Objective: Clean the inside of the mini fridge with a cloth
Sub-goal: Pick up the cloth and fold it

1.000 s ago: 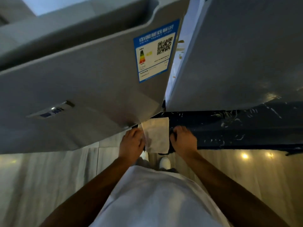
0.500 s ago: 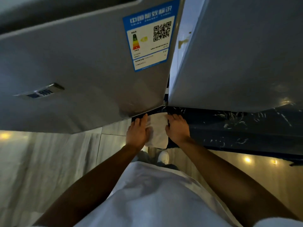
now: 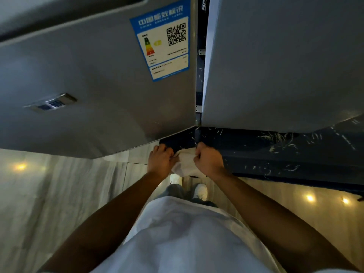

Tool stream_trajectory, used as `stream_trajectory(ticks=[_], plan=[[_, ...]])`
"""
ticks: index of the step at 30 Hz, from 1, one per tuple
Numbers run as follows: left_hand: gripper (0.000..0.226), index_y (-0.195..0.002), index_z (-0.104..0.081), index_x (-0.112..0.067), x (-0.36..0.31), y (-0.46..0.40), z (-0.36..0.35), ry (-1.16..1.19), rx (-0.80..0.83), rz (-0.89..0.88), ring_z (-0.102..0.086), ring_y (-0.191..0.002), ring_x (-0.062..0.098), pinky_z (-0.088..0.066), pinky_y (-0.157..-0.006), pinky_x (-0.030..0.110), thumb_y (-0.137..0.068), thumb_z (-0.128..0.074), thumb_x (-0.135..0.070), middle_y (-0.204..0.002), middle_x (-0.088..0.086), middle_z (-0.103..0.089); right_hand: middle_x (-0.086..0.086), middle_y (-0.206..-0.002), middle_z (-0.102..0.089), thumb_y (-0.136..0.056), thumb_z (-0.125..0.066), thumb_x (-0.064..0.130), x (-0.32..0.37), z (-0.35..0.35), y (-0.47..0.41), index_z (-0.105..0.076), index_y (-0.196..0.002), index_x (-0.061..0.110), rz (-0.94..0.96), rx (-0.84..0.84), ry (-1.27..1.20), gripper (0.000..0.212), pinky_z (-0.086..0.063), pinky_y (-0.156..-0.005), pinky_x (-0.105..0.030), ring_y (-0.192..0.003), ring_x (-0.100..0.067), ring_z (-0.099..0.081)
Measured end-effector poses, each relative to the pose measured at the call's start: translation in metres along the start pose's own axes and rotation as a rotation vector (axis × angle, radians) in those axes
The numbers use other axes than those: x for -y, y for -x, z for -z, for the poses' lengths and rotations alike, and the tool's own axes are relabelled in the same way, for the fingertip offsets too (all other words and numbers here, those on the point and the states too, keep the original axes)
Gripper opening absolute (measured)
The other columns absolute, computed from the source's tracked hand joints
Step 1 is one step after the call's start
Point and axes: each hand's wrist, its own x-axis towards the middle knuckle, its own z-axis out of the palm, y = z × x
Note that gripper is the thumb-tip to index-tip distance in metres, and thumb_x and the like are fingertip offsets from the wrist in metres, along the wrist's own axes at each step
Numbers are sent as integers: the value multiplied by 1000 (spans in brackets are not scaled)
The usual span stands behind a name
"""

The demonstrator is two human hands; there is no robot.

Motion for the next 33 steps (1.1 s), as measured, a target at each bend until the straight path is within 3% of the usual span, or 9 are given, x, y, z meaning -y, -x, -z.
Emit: stream_trajectory(ticks=[3, 5, 9, 12, 15, 20, 26, 30, 33], plan=[[22, -100, -58, -17, 0, 3, 12, 182, 8, 25, -58, -89, 19, -39, -75, 22, -99, -51, -37, -93, 3, -60, -8, -91, -69, -91, -62, 19, -4, 0, 7, -52, -100, 17, -17, -8, -102, 13, -54, -70, -35, -83, -27, -67], [19, -103, -55, -17, 1, 7, 20, 321, 76, 9, -61, -82, 17, -41, -67, 16, -100, -51, -34, -89, 2, -61, -4, -90, -68, -87, -64, 15, -8, 1, 12, -50, -111, 19, -45, 1, -237, 28, -53, -70, -35, -82, -24, -67], [14, -105, -57, -18, -4, 17, 38, 460, 67, -125, -63, -79, 12, -46, -71, 16, -99, -53, -30, -91, 2, -65, -5, -88, -68, -83, -67, 17, -9, 13, 19, -43, -137, 26, -74, 134, -479, 59, -47, -67, -26, -85, -19, -66], [11, -103, -61, -16, -10, 25, 58, 535, 26, -194, -60, -80, -1, -46, -73, 9, -97, -57, -24, -91, -3, -64, -6, -95, -68, -85, -72, 24, -6, 27, 24, -55, -132, 27, 23, 198, -500, 50, -51, -74, -30, -92, -22, -67], [12, -104, -63, -15, -14, 34, 77, 589, 5, -222, -58, -86, -9, -45, -74, 6, -97, -58, -23, -88, -12, -61, -2, -95, -71, -82, -78, 32, 1, 40, 28, -69, -109, 26, 114, 196, -446, 29, -54, -76, -35, -88, -17, -67], [10, -102, -56, -19, -12, 55, 97, 619, -5, -163, -55, -74, -4, -42, -67, 5, -100, -52, -28, -84, -13, -56, 1, -82, -63, -82, -78, 24, 24, 57, 34, -64, -88, 30, 176, 120, -463, 16, -51, -70, -36, -72, -12, -57], [11, -99, -51, -22, 16, 85, 110, 707, -77, -85, -52, -69, -3, -42, -63, 10, -101, -48, -32, -77, -9, -53, -9, -94, -66, -83, -75, 12, 67, 45, 49, -58, -87, 29, 224, 133, -557, 25, -56, -79, -51, -87, -32, -64], [15, -105, -51, -26, 59, 113, 119, 627, -36, -100, -54, -67, 5, -43, -63, 10, -96, -58, -36, -81, -9, -56, 4, -110, -66, -84, -74, 6, 106, 26, 58, -58, -120, 32, 260, 196, -581, 47, -57, -90, -37, -103, -13, -65], [21, -108, -57, -25, 100, 135, 128, 595, -46, -69, -56, -71, 0, -42, -65, 4, -93, -63, -38, -83, -14, -56, 3, -104, -69, -84, -75, 7, 143, 2, 68, -66, -110, 25, 308, 223, -496, 32, -56, -84, -32, -96, -9, -65]])
